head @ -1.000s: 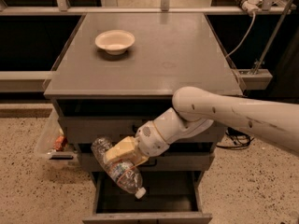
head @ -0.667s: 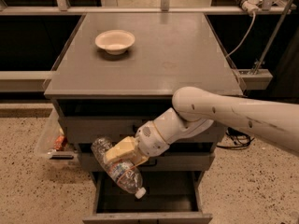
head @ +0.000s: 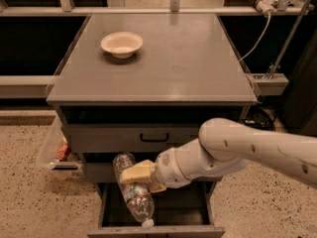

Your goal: Place water bottle into bottom drawer

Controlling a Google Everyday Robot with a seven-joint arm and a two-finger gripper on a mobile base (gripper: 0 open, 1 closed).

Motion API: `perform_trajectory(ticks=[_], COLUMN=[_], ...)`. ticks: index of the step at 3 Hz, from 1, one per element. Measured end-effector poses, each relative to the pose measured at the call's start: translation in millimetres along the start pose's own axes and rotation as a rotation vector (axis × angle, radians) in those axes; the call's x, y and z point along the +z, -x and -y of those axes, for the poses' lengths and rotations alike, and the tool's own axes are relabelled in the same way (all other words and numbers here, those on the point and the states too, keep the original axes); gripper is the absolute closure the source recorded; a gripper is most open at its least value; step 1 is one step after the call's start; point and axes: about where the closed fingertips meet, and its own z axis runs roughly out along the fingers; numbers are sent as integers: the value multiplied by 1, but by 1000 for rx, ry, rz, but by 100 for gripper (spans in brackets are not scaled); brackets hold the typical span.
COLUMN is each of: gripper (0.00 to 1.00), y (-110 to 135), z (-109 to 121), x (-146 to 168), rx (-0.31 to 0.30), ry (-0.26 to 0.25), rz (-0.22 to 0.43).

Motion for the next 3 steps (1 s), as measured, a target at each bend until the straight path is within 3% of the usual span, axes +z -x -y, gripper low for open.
perform_trajectory(ticks=[1, 2, 3], gripper=[100, 100, 100], y=[-17, -9, -8], z=[50, 94, 103], x=[-18, -29, -30], rx=[178, 299, 324], ry=[-21, 1, 5], rz=[187, 313, 330])
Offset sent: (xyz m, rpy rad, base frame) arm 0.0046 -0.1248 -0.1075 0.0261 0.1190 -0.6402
